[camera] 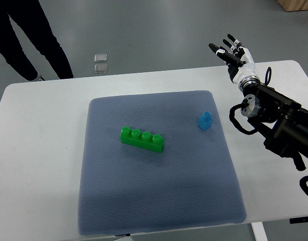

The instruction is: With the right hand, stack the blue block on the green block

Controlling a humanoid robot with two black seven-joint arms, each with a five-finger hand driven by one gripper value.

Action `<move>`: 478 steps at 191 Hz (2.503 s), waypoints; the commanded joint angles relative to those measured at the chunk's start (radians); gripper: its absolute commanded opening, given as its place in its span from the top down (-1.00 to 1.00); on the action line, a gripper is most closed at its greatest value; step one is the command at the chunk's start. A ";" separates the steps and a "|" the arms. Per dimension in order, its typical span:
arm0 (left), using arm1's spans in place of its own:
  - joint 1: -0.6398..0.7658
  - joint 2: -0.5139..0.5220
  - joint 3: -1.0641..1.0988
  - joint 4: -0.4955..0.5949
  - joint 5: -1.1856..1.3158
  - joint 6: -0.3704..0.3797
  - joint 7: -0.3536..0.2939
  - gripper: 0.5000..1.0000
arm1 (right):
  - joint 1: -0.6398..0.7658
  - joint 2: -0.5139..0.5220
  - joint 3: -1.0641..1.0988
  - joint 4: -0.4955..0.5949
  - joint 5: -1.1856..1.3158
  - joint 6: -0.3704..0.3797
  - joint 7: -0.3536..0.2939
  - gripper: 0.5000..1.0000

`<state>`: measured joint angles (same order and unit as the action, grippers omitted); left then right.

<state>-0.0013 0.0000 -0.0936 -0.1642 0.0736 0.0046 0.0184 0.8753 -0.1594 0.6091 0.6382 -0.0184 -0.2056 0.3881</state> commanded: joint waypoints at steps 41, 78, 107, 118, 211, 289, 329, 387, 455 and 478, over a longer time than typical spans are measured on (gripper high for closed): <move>0.000 0.000 -0.002 0.002 0.000 0.000 -0.003 -1.00 | 0.001 0.000 0.001 0.000 0.000 0.000 0.000 -0.62; 0.006 0.000 -0.003 0.000 0.000 0.000 -0.003 -1.00 | -0.001 0.000 0.001 0.000 0.000 0.000 0.000 -0.62; 0.004 0.000 -0.002 0.002 0.000 0.000 -0.003 -1.00 | -0.001 0.001 0.003 0.000 0.000 0.000 0.000 -0.62; 0.004 0.000 -0.002 0.002 0.000 0.000 -0.003 -1.00 | -0.001 0.000 0.003 0.000 0.000 0.000 0.000 -0.62; 0.004 0.000 -0.003 0.000 0.000 0.000 -0.003 -1.00 | 0.019 -0.002 0.001 -0.002 0.000 -0.002 -0.001 -0.62; 0.004 0.000 -0.003 0.000 0.000 0.000 -0.003 -1.00 | 0.063 -0.054 -0.025 0.021 -0.141 -0.011 -0.015 -0.61; 0.004 0.000 -0.003 0.002 0.000 0.000 -0.003 -1.00 | 0.143 -0.229 -0.172 0.081 -0.385 0.048 -0.100 -0.61; 0.004 0.000 -0.003 0.002 0.000 0.000 -0.003 -1.00 | 0.310 -0.479 -0.497 0.304 -0.877 0.267 -0.117 -0.62; 0.004 0.000 -0.003 0.002 0.000 0.000 -0.003 -1.00 | 0.427 -0.440 -0.672 0.442 -1.250 0.403 -0.241 -0.61; 0.004 0.000 -0.003 0.000 0.000 0.000 -0.003 -1.00 | 0.418 -0.393 -0.696 0.442 -1.255 0.408 -0.325 -0.61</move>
<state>0.0030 0.0000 -0.0966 -0.1633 0.0736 0.0046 0.0156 1.3002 -0.5925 -0.0615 1.0795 -1.2641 0.1982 0.1296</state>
